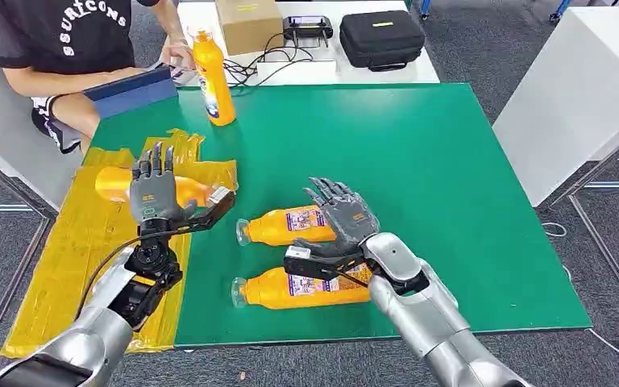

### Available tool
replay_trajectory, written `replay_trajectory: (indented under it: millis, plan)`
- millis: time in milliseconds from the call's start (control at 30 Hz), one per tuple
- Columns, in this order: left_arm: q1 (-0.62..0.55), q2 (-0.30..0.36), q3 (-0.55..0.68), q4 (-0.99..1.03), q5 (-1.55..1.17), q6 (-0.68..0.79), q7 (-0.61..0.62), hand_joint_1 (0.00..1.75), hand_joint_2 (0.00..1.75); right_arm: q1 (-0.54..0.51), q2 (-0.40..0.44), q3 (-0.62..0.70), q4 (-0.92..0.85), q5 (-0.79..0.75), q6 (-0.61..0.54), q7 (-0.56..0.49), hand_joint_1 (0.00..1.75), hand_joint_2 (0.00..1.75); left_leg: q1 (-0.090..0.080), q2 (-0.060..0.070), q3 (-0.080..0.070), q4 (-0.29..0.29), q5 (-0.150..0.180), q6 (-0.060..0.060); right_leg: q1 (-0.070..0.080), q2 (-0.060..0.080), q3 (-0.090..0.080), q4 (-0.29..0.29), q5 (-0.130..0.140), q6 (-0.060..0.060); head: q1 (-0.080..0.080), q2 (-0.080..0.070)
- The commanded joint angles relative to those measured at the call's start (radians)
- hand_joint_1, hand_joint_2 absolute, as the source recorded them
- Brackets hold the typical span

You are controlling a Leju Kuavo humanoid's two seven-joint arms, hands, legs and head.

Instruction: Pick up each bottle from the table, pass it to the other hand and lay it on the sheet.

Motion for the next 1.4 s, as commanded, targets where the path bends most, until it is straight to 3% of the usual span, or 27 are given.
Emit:
replay_trajectory:
  millis: [33, 233, 367, 433, 600, 900, 933, 967, 1000, 1400]
  plan:
    - [-0.018, -0.028, 0.095, 0.037, 0.0, 0.007, -0.022, 0.0, 0.0, -0.014, -0.019, -0.006, 0.024, 0.004, 0.007, 0.007, 0.0, 0.0, 0.001, 0.002, 0.007, 0.0, -0.004, -0.004, 0.001, 0.0, 0.008, 0.0, -0.003, -0.001, 0.0, 0.0]
    - [-0.015, -0.053, 0.153, 0.047, 0.0, 0.021, -0.07, 0.0, 0.0, -0.009, -0.027, -0.003, 0.025, 0.013, 0.017, 0.016, 0.0, 0.0, 0.001, 0.003, 0.008, 0.0, -0.004, -0.004, 0.001, 0.0, 0.009, -0.001, -0.004, -0.001, 0.0, 0.0]
    - [0.002, -0.135, 0.305, -0.003, 0.296, -0.018, -0.432, 0.0, 0.0, -0.005, -0.077, 0.012, 0.046, 0.054, 0.066, 0.042, 0.0, 0.0, 0.001, 0.001, 0.008, 0.0, -0.003, -0.003, 0.001, -0.002, 0.009, -0.001, -0.004, 0.0, 0.0, 0.0]
    - [0.013, -0.149, 0.315, -0.042, 0.399, -0.053, -0.514, 0.0, 0.0, -0.015, -0.096, 0.011, 0.085, 0.058, 0.08, 0.038, 0.0, 0.0, 0.001, -0.001, 0.006, 0.0, -0.003, -0.003, 0.001, -0.003, 0.008, -0.001, -0.003, 0.0, 0.0, 0.0]
    - [0.055, -0.137, 0.26, -0.141, 0.577, -0.058, -0.613, 0.0, 0.0, -0.101, -0.069, -0.029, 0.268, 0.021, 0.021, 0.011, 0.0, 0.0, 0.0, 0.002, 0.005, 0.0, -0.003, -0.003, 0.0, 0.0, 0.006, -0.001, -0.002, 0.0, 0.0, 0.0]
    - [0.059, -0.137, 0.223, -0.145, 0.607, -0.029, -0.626, 0.0, 0.0, -0.146, -0.008, -0.092, 0.351, -0.008, -0.078, 0.007, 0.0, 0.0, 0.0, 0.004, 0.004, 0.0, -0.002, -0.003, 0.0, 0.001, 0.004, 0.0, -0.001, 0.0, 0.0, 0.0]
    - [0.06, -0.137, 0.221, -0.145, 0.609, -0.022, -0.628, 0.0, 0.0, -0.15, -0.003, -0.098, 0.358, -0.01, -0.093, 0.004, 0.0, 1.75, 0.0, 0.004, 0.006, 0.001, -0.004, -0.004, 0.0, 0.001, 0.006, 0.001, -0.003, 0.0, 0.0, 0.0]
    - [0.059, -0.137, 0.219, -0.142, 0.618, -0.015, -0.631, 0.0, 0.0, -0.157, 0.009, -0.115, 0.377, -0.021, -0.118, -0.011, 0.0, 1.75, 0.0, 0.006, 0.009, 0.001, -0.005, -0.005, 0.001, 0.002, 0.008, 0.001, -0.004, -0.001, 0.0, 0.0]
    - [0.061, -0.137, 0.215, -0.14, 0.626, -0.01, -0.634, 0.0, 1.75, -0.166, 0.023, -0.128, 0.392, -0.026, -0.145, -0.021, 0.0, 1.75, 0.0, 0.002, 0.003, 0.0, -0.002, -0.002, 0.0, 0.0, 0.003, 0.0, -0.001, 0.0, 0.0, 0.0]
    - [0.049, -0.147, 0.2, -0.094, 0.623, 0.027, -0.649, 0.0, 1.75, -0.206, 0.088, -0.133, 0.485, -0.018, -0.186, -0.035, 0.0, 1.75, 0.0, 0.003, 0.006, 0.0, -0.003, -0.004, 0.0, 0.0, 0.006, 0.0, -0.002, 0.0, 0.0, 0.0]
